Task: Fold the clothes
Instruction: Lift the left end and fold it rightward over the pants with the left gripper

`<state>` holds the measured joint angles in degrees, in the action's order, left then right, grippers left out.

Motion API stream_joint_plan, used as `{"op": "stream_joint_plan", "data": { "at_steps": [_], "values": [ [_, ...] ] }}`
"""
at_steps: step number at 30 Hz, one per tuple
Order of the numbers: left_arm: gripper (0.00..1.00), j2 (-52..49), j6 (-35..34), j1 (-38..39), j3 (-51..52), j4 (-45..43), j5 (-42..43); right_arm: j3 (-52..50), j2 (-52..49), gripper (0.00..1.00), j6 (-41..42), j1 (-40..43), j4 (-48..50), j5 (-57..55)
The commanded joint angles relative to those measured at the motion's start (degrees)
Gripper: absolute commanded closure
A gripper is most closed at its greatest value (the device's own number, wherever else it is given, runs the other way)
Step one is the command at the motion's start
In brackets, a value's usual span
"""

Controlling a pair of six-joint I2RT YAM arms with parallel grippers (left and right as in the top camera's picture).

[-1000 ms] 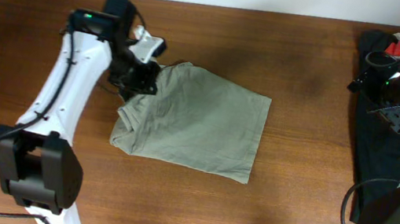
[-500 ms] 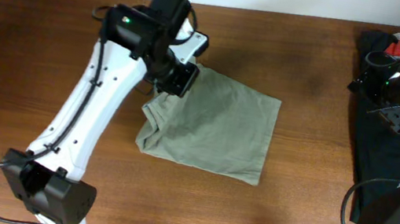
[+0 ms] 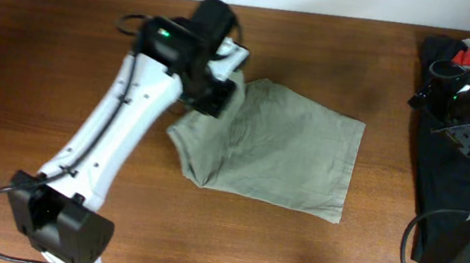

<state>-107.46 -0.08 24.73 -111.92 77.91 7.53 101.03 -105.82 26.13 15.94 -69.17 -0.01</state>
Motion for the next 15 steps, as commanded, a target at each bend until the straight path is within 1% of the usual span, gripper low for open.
{"op": "stream_joint_plan", "data": {
  "at_steps": [1, 5, 7, 9, 12, 15],
  "values": [
    [0.99, 2.2, -0.6, -8.0, 0.1, 2.9, -6.4, 0.0, -0.1, 0.01, -0.2, 0.2, 0.0, -0.7],
    [0.99, 5.2, -0.6, -17.5, -1.5, 5.8, -11.9, 0.0, -0.1, 0.01, -0.2, 0.2, 0.0, -0.7],
    [0.99, 7.2, -0.6, -22.3, -3.5, 7.4, -13.4, 0.0, -0.1, 0.01, -0.2, 0.2, 0.0, -0.7],
    [0.99, 8.4, -0.5, -24.9, -5.3, 9.0, -13.4, 0.0, -0.1, 0.01, -0.2, 0.2, 0.0, -0.7],
    [0.99, 8.3, -0.6, -24.1, -5.3, 9.4, -12.9, 0.0, -0.1, 0.01, -0.2, 0.2, 0.0, -0.7],
    [1.0, 7.3, -0.5, -21.1, -5.3, 9.2, -8.7, 0.0, -0.1, 0.01, -0.2, 0.2, 0.0, -0.7]
  ]
}}
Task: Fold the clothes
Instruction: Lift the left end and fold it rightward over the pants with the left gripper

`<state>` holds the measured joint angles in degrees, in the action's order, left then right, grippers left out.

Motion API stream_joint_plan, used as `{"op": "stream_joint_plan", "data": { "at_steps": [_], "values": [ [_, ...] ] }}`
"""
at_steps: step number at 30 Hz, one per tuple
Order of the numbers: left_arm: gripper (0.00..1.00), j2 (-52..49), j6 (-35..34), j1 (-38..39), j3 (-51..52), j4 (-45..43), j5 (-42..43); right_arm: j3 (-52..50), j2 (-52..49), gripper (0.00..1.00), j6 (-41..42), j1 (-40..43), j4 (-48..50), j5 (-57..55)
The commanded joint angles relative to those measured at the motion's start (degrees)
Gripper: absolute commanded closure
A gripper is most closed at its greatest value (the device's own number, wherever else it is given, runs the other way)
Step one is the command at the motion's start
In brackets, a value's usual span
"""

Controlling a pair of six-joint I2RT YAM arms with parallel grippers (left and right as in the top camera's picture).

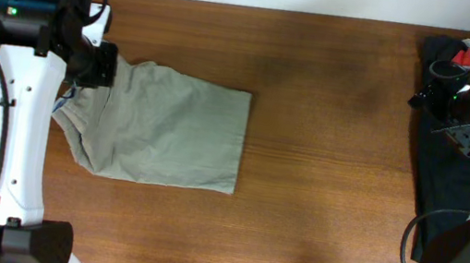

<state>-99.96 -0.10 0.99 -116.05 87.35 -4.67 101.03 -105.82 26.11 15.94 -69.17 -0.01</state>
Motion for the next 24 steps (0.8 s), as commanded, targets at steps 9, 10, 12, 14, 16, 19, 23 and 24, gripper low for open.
{"op": "stream_joint_plan", "data": {
  "at_steps": [9, 10, 12, 14, 16, 19, 23, 24],
  "values": [
    [1.0, -11.8, -0.6, 12.3, -1.1, -6.2, 8.6, 0.0, -0.1, 0.01, -0.2, 0.2, 0.0, -0.7],
    [1.0, -12.7, -0.6, 12.9, -1.1, -6.8, 8.6, 0.0, -0.1, 0.01, -0.2, 0.2, 0.0, -0.7],
    [0.99, -14.5, -0.6, 14.5, -1.1, -7.7, 8.5, 0.0, -0.1, 0.01, -0.2, 0.2, 0.0, -0.7],
    [1.0, -15.4, -0.6, 16.5, -1.1, -8.5, 8.6, 0.0, -0.1, 0.01, -0.2, 0.2, 0.0, -0.7],
    [0.99, -15.6, -0.6, 18.2, -1.1, -9.1, 8.6, 0.0, -0.1, 0.01, -0.2, 0.2, 0.0, -0.7],
    [0.99, -17.3, -0.6, 21.0, -1.1, -10.2, 8.6, 0.0, -0.1, 0.01, -0.2, 0.2, 0.0, -0.7],
    [0.99, -21.5, -0.6, 23.2, -1.1, -11.9, 11.5, 0.0, -0.1, 0.01, -0.2, 0.2, 0.0, -0.7],
    [0.99, -22.6, -0.6, 23.5, -1.1, -12.5, 13.0, 0.0, -0.1, 0.01, -0.2, 0.2, 0.0, -0.7]
  ]
}}
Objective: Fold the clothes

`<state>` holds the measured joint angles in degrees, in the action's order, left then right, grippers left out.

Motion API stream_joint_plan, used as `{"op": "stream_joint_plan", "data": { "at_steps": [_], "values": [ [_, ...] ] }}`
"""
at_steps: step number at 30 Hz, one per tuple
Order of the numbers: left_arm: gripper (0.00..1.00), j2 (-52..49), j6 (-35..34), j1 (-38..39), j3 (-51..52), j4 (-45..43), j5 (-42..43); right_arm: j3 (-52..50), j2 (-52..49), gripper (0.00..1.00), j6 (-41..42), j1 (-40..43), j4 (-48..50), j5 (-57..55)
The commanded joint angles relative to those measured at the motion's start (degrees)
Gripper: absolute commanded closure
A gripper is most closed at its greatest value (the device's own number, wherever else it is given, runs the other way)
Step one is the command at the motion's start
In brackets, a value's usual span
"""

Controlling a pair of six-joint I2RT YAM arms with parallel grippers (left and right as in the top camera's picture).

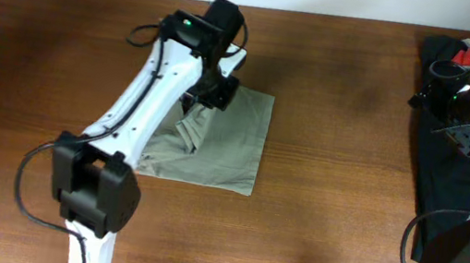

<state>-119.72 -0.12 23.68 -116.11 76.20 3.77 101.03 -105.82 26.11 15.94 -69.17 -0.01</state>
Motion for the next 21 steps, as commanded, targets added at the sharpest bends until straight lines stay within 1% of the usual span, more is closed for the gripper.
{"op": "stream_joint_plan", "data": {
  "at_steps": [1, 6, 14, 17, 19, 21],
  "values": [
    [0.99, -4.0, -0.5, 1.3, -1.0, -2.2, 5.6, 0.0, -0.1, 0.01, -0.2, 0.2, 0.0, -0.7],
    [0.99, -6.2, -0.5, 4.4, -1.0, -4.7, 7.0, 0.0, -0.1, 0.01, -0.2, 0.2, 0.0, -0.7],
    [0.99, -7.0, -0.5, 6.6, -1.0, -8.1, 7.2, 0.0, -0.1, 0.01, -0.2, 0.2, 0.0, -0.7],
    [0.99, -8.3, -0.5, 7.3, -1.0, -8.6, 9.6, 0.0, -0.1, 0.01, -0.2, 0.2, 0.0, -0.7],
    [0.99, -9.9, -0.5, 8.6, -1.0, -9.1, 9.9, 0.0, -0.1, 0.01, -0.2, 0.2, 0.0, -0.7],
    [0.99, -12.2, -0.5, 10.3, -1.0, -9.3, 12.2, 0.0, -0.1, 0.01, -0.2, 0.2, 0.0, -0.7]
  ]
}}
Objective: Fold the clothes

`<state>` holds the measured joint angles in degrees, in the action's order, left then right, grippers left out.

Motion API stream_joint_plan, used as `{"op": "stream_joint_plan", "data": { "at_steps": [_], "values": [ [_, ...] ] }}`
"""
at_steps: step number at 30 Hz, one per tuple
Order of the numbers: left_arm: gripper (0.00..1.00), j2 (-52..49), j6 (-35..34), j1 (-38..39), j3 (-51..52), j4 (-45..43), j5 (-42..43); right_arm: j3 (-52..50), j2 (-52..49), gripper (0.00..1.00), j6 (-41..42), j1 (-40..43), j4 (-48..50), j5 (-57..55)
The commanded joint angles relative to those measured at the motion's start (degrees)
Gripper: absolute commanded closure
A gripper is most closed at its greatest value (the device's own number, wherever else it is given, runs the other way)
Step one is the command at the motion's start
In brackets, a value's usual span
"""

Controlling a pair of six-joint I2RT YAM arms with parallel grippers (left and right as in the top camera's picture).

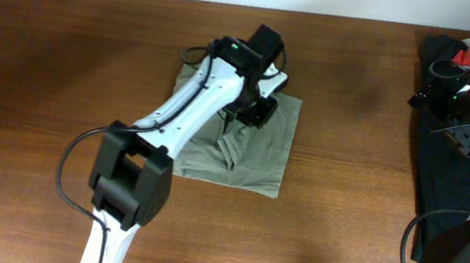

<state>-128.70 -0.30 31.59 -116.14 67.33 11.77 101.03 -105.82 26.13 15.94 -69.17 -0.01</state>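
An olive-green garment [261, 159] lies in the middle of the brown table [38, 74], doubled over, with a raised crease running down its centre. My left gripper [255, 111] is low on its upper part, where the cloth bunches up into it. The wrist hides the jaws, which appear shut on the cloth. At the far right, my right gripper [438, 73] hangs over a pile of dark clothes [443, 186]. It is black on black, and its fingers cannot be made out.
The dark pile runs along the table's right edge under the right arm. A small red and white object [467, 50] lies at the top of it. The left arm's white links stretch from the front of the table across the garment's left part.
My left gripper has moved about fifty pixels to the right and slightly nearer, and the garment has shifted right with it. The right arm has not moved.
The garment first lay spread right of centre with my left gripper at its upper left corner. Then gripper and garment were at the far left of the table. Then they were back near the middle with the cloth doubled over, and now further right.
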Motion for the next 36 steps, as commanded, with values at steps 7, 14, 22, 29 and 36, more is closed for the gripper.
{"op": "stream_joint_plan", "data": {
  "at_steps": [7, 14, 22, 29, 36],
  "values": [
    [0.5, -5.6, -0.3, 6.6, -1.2, -0.8, 4.8, 0.0, -0.1, 0.01, -0.2, 0.2, 0.0, -0.7],
    [0.62, -5.5, 3.1, 5.2, -14.3, 10.0, 4.8, 0.0, -0.1, 0.01, -0.2, 0.2, 0.0, -0.7],
    [1.0, -12.0, 1.0, 2.1, -15.0, 8.4, -0.6, 0.0, -0.1, 0.01, -0.2, 0.2, 0.0, -0.7],
    [0.99, -18.5, 0.9, 4.7, -15.0, 7.8, 6.2, 0.0, -0.1, 0.01, -0.2, 0.2, 0.0, -0.7],
    [0.99, -19.2, -0.6, 7.8, -15.0, 4.1, 8.7, 0.0, -0.1, 0.01, -0.2, 0.2, 0.0, -0.7]
  ]
}}
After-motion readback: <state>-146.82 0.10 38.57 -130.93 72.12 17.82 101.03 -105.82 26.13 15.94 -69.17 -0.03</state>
